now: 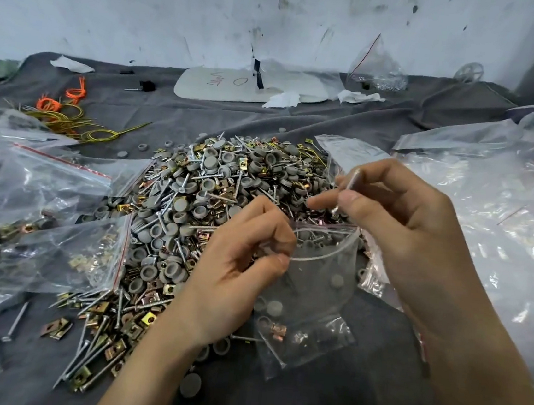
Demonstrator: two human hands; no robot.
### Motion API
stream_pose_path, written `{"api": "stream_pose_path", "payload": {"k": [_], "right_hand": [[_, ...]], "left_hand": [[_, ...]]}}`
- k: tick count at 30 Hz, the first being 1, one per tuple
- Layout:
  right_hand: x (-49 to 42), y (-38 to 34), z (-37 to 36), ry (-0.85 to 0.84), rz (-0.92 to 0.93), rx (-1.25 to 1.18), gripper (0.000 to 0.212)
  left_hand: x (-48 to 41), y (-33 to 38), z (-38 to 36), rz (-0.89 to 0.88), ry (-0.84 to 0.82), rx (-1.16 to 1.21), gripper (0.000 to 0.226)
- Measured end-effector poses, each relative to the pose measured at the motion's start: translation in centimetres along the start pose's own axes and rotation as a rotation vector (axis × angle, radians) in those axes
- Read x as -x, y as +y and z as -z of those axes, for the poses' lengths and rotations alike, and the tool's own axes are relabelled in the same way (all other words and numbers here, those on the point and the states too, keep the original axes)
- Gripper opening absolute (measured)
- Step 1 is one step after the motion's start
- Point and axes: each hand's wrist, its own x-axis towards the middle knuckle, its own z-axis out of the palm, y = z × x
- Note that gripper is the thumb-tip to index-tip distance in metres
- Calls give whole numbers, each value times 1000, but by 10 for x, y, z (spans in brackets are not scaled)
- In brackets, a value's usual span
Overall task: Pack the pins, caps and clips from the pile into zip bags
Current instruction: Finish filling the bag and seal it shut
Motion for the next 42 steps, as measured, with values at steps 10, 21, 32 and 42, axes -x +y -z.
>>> {"api": "stream_pose_path", "payload": {"k": [10,21,32,42], "right_hand": [[3,-4,-2,16,-15,104,17],[-17,78,14,132,-338,599,17],[-21,87,-8,71,-269,938,15],[-24,90,-11,160,-288,962,9]], "left_hand": [[0,0,6,-43,86,136,15],[1,-7,19,14,261,265,12],[-2,-14,33,-6,470,395,19],[-1,-18,32,20,448,340,20]]}}
